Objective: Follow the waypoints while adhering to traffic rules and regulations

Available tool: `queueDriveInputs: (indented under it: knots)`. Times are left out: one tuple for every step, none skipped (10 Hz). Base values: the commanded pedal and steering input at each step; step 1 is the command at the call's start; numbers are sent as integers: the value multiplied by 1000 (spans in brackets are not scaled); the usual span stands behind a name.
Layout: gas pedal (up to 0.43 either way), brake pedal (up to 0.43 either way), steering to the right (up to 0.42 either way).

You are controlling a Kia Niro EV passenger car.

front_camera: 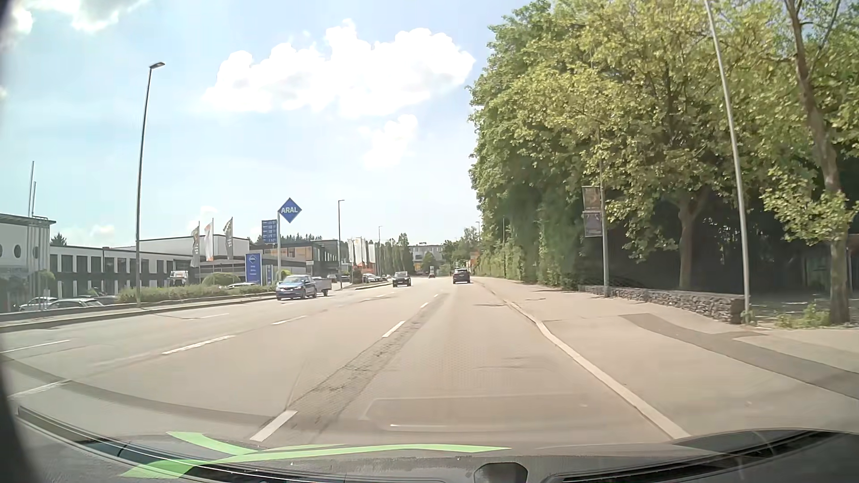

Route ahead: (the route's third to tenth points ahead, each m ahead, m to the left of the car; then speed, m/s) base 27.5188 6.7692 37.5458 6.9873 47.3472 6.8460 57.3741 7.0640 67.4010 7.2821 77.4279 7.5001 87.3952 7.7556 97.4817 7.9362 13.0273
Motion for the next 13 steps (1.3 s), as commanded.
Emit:
queueDriveInputs:
  knots:
    - [177,0,-4]
    - [177,0,-2]
    - [177,0,-2]
    - [177,0,-2]
    - [177,0,-2]
    - [169,0,-2]
    - [169,0,-2]
    - [169,0,-2]
    - [169,0,-3]
    - [169,0,-3]
    - [169,0,-3]
    - [169,0,-3]
    - [157,0,-3]
